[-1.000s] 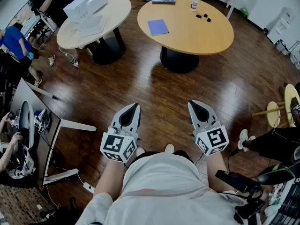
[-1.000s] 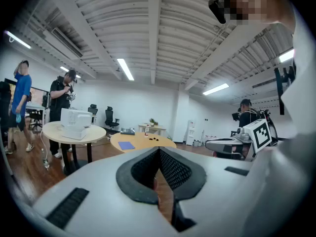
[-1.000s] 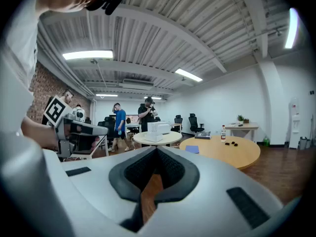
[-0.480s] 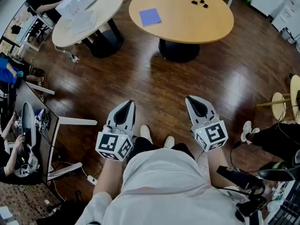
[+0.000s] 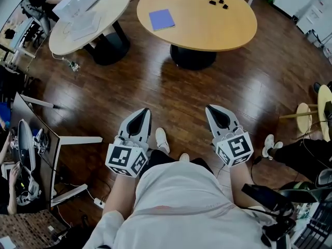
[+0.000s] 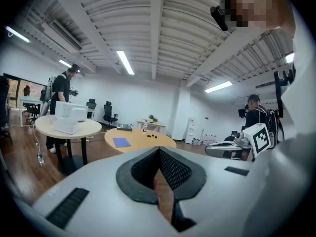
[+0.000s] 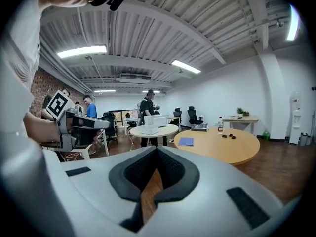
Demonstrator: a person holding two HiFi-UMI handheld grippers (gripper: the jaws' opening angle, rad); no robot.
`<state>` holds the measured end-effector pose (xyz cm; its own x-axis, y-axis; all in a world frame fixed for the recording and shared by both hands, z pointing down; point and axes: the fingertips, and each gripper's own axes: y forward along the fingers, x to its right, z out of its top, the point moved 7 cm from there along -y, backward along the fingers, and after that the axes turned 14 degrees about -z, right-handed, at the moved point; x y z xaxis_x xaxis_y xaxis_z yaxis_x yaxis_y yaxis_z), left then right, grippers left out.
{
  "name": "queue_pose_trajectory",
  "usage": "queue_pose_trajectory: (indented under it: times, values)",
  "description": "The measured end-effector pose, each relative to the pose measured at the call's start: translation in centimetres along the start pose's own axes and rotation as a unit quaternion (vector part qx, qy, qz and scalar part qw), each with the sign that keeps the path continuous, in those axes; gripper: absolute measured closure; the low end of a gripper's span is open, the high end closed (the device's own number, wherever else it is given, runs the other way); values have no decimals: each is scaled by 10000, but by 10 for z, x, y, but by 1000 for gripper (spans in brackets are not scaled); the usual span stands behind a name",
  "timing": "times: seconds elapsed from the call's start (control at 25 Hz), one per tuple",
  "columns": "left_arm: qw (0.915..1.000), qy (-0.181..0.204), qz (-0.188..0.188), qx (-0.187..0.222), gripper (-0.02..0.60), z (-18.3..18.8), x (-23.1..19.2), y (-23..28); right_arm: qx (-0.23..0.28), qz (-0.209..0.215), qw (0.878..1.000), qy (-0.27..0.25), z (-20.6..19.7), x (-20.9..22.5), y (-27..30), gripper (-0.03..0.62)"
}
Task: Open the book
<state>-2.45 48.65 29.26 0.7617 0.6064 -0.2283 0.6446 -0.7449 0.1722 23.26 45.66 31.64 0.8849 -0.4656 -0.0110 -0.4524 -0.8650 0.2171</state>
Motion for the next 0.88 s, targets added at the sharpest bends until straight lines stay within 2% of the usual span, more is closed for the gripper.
queue_pose_trajectory:
  times: [0.2, 0.44, 0.68, 0.88]
  values:
    - [9998, -36, -186, 6, 571, 14, -47, 20, -24, -195, 9998, -2, 13, 2, 45, 591]
    - [9993, -172, -323, 84, 571, 29, -118, 32, -109, -293, 9994, -176, 34, -18, 105, 591]
    - [9993, -35, -365, 105, 571, 52, -193, 29, 72, -569, 9982, -175, 67, -27, 166, 591]
    - [9990, -103, -409, 132, 571, 55, -227, 28, -30, -522, 9985, -176, 66, -47, 197, 591]
